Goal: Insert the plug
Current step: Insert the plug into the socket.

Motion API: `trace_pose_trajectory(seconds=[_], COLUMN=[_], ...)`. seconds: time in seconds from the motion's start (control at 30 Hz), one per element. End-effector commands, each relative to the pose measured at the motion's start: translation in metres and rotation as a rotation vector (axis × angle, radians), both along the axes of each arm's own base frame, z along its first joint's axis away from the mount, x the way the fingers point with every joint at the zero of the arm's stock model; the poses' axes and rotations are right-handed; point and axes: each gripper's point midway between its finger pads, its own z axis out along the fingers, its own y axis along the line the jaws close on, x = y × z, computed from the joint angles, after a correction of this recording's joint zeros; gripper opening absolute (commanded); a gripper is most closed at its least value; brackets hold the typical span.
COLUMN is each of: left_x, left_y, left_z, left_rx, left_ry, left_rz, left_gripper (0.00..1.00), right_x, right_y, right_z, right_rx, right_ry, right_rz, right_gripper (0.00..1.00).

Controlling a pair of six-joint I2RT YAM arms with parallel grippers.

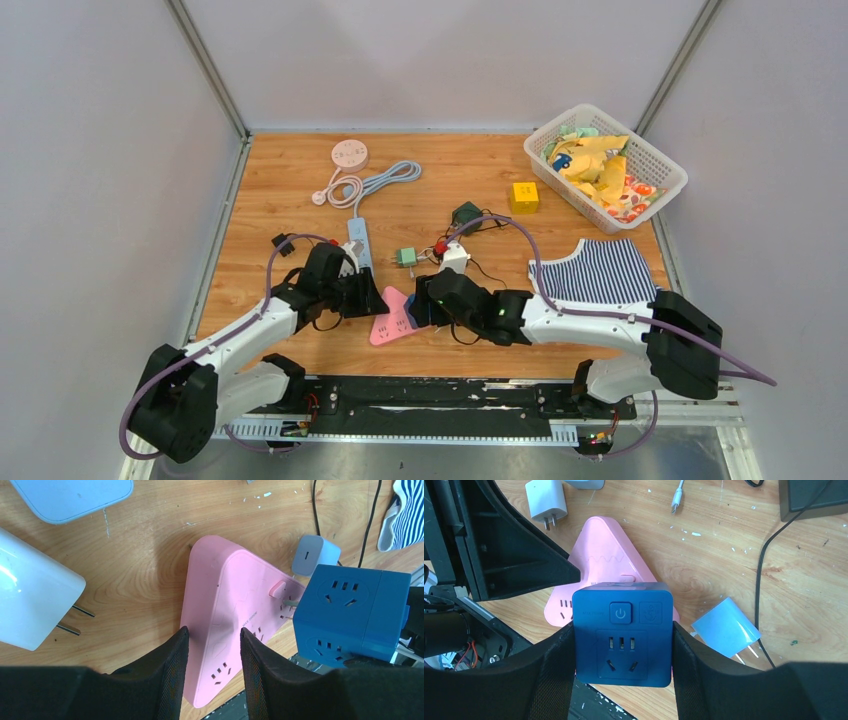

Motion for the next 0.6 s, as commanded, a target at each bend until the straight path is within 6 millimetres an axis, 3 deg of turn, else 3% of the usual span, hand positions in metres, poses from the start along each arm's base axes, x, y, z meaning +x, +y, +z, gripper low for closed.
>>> trace_pose_trajectory(seconds=[0.0,0.57], left_x=[-0.001,-0.002], left_y=[-0.006,-0.006], left_z=[0.005,0.005], left_rx=[-0.037,-0.036], left_ry=[-0.002,0.000], left_rz=[-0.018,-0.020], left_gripper=[0.43,0.43], right_x=[-0.003,0.000], right_y=[-0.008,-0.019], right_z=[-0.008,-0.012], right_rx=[-0.046,-0.122], right_ry=[0.052,0.005], right_rz=[-0.018,-0.045], right_gripper=[0.00,0.00])
